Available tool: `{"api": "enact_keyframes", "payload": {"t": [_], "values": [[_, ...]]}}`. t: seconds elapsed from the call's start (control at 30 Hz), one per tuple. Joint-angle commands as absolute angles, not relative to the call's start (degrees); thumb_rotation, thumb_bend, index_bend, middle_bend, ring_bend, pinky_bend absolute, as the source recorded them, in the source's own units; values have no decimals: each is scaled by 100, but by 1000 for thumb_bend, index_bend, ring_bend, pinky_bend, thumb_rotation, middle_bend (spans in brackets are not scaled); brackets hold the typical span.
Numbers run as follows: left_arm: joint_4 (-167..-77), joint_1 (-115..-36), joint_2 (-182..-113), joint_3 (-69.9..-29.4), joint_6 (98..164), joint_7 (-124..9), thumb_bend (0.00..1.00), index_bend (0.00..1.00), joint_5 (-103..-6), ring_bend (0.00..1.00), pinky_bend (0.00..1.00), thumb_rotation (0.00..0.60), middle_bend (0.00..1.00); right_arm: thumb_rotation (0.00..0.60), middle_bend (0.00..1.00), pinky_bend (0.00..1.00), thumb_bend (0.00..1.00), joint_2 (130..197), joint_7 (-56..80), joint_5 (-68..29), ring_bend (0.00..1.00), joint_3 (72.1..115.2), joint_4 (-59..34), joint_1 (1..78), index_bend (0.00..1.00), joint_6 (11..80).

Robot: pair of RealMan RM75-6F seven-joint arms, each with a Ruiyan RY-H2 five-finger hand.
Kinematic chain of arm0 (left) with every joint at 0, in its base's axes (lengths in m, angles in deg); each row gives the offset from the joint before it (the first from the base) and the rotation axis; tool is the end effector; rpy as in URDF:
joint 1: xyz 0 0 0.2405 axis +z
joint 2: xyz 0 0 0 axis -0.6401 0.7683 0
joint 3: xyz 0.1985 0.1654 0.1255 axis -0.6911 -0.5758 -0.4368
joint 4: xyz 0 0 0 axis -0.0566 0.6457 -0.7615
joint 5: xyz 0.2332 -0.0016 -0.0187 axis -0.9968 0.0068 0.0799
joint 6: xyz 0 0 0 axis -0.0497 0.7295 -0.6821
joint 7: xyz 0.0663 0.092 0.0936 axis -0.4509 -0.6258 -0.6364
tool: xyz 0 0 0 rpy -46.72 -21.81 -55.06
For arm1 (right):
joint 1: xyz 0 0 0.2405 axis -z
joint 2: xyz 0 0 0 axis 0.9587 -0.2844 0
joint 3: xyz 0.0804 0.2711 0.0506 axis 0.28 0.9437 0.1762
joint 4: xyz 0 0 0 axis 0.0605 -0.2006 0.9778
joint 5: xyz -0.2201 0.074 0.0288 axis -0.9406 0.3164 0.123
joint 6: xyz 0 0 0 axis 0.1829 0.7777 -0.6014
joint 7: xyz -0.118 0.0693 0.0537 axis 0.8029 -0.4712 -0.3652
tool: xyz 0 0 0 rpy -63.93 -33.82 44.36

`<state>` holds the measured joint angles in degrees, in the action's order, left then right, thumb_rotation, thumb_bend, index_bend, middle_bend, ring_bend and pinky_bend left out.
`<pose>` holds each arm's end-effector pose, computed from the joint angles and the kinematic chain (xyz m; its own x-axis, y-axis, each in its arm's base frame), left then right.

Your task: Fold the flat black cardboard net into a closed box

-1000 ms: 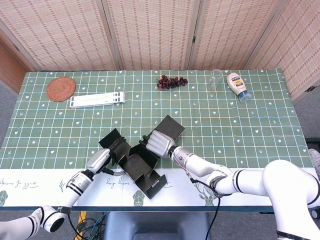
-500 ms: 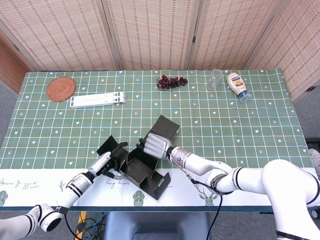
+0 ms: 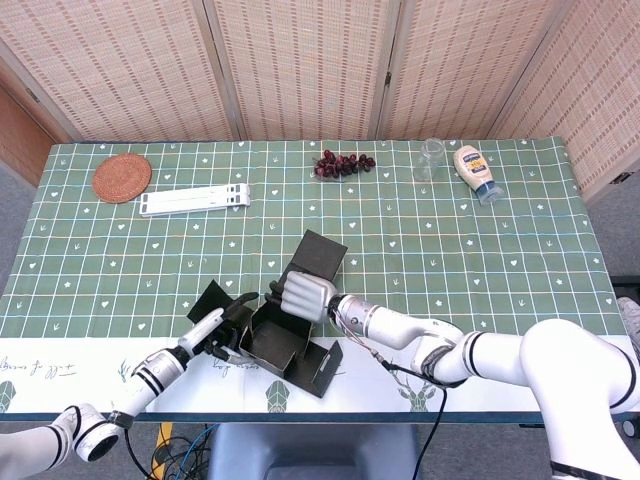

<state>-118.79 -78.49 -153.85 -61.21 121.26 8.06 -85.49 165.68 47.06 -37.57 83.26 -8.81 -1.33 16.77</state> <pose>-0.2464 0.3277 -0.0647 -0.3558 0.6934 0.6267 0.8677 -0.0040 0.4970 -0.0249 -0.4068 -0.0749 0.8812 0.3355 0.3331 0.1026 -0.8234 0.5581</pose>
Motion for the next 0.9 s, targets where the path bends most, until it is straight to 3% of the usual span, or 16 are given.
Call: {"api": "enact_keyframes", "payload": {"t": [0.03, 0.63, 0.9], "values": [[-11908, -7923, -15324, -6216, 12128, 1164, 126, 0, -8663, 657, 850, 600, 0, 600, 435, 1000, 482, 16592, 4562, -3977, 829, 8322, -950, -131, 403, 1726], [-11566, -8121, -15402, -6576, 12387, 2260, 126, 0, -9052, 657, 850, 600, 0, 600, 439, 1000, 482, 16743, 4040, -4827, 829, 8295, -1293, -122, 403, 1924], [-11509, -8175, -15417, -6681, 12526, 2491, 126, 67, -9141, 657, 849, 600, 20, 600, 441, 1000, 482, 16818, 3854, -5124, 829, 8302, -1469, -119, 403, 2085]]}}
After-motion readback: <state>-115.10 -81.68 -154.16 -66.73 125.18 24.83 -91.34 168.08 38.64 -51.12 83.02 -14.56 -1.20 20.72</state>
